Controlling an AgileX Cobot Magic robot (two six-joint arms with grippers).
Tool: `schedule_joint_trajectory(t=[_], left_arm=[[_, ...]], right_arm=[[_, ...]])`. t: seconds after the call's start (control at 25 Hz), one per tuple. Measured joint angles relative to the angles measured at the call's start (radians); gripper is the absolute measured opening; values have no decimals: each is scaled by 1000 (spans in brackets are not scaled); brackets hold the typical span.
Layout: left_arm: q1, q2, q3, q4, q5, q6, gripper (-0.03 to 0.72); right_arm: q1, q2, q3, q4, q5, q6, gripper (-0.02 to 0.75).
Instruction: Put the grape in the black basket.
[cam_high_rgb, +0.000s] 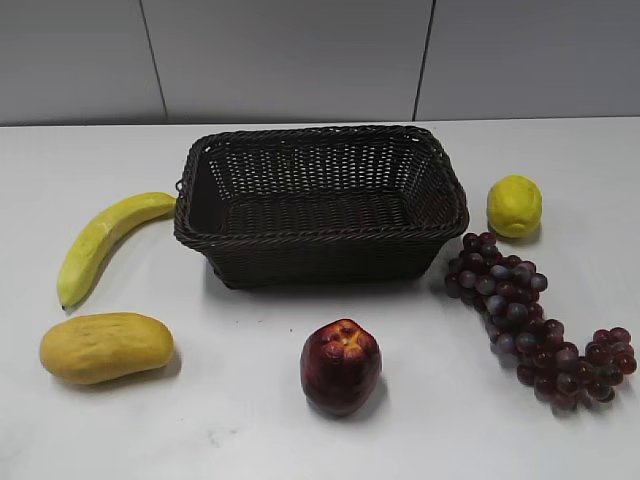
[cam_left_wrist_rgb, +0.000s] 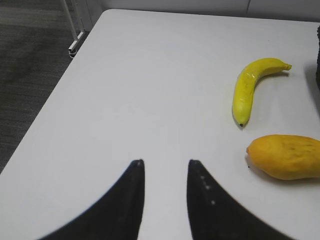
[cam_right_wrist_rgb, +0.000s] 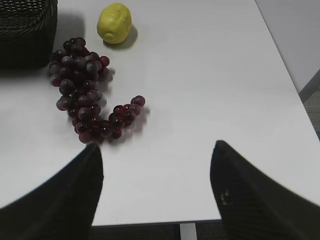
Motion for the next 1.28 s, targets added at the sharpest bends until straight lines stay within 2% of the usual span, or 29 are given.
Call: schedule_joint_trajectory(t=[0.52,0.84,0.92,1.08,1.28], left_arm=[[0,0,0,0,0,0,236],[0,0,0,0,0,0,236],[0,0,0,0,0,0,236],[0,0,0,0,0,0,236],[0,0,0,0,0,0,236]], right_arm=[[1,56,0,0,0,1,507],[1,408,-28,0,-6,0,507],[1,500,-49,15,-25,0,533],[1,683,-108,56,-53,-6,644],[1,912,-183,111,-81,-93,659]])
